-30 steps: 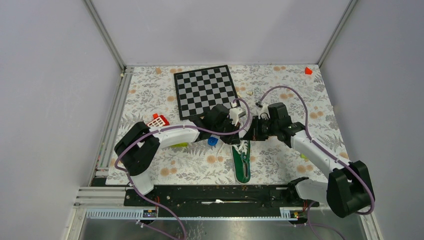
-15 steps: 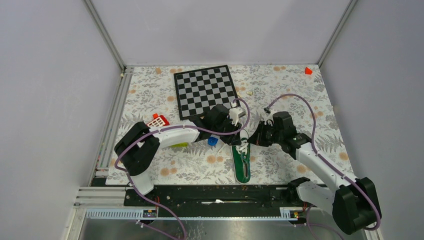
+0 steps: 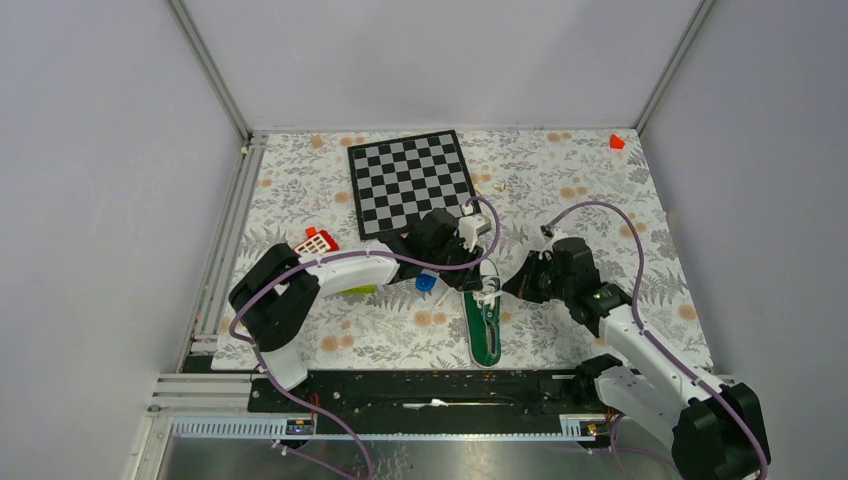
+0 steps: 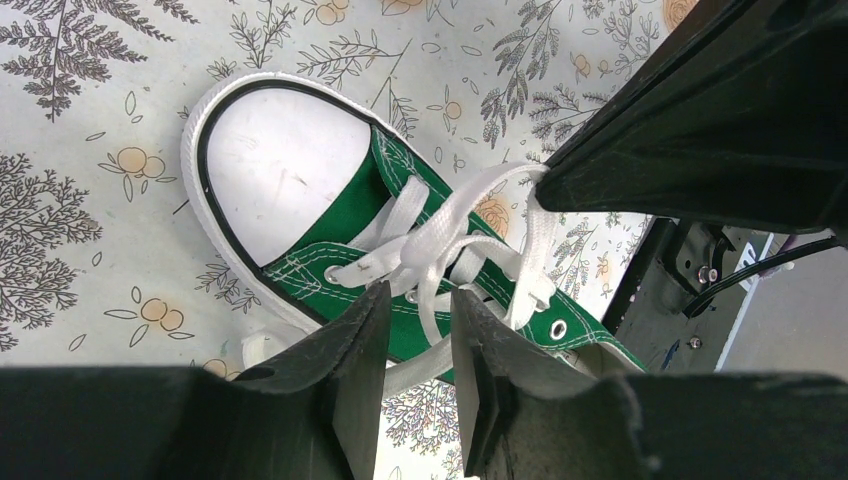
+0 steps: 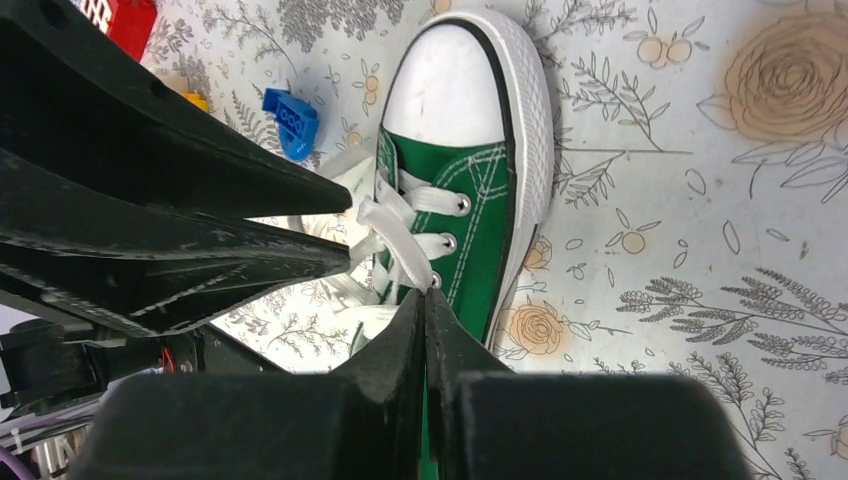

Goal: Tie the shoes
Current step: Cross the shoelace with the shoelace.

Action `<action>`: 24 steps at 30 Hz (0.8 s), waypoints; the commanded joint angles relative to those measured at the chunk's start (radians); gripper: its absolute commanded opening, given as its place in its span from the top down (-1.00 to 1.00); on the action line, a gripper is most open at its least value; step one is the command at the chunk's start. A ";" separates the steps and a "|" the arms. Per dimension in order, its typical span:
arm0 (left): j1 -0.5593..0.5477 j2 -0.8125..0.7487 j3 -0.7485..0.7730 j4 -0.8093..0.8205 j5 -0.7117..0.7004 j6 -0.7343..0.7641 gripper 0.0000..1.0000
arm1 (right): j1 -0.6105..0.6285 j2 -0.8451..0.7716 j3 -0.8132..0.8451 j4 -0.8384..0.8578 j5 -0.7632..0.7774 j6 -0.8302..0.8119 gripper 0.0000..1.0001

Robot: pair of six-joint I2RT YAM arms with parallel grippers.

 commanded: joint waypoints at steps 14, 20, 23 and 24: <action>0.008 -0.029 -0.014 0.034 0.012 -0.019 0.33 | -0.001 -0.219 -0.192 0.022 0.024 0.164 1.00; 0.008 -0.009 0.004 0.031 0.039 -0.025 0.33 | 0.001 -0.251 -0.221 0.009 -0.055 0.190 1.00; 0.007 -0.001 0.012 0.021 0.036 -0.032 0.33 | 0.006 -0.388 -0.274 -0.028 -0.019 0.235 1.00; 0.008 0.000 0.012 0.020 0.039 -0.033 0.33 | 0.006 -0.428 -0.288 -0.043 -0.006 0.248 1.00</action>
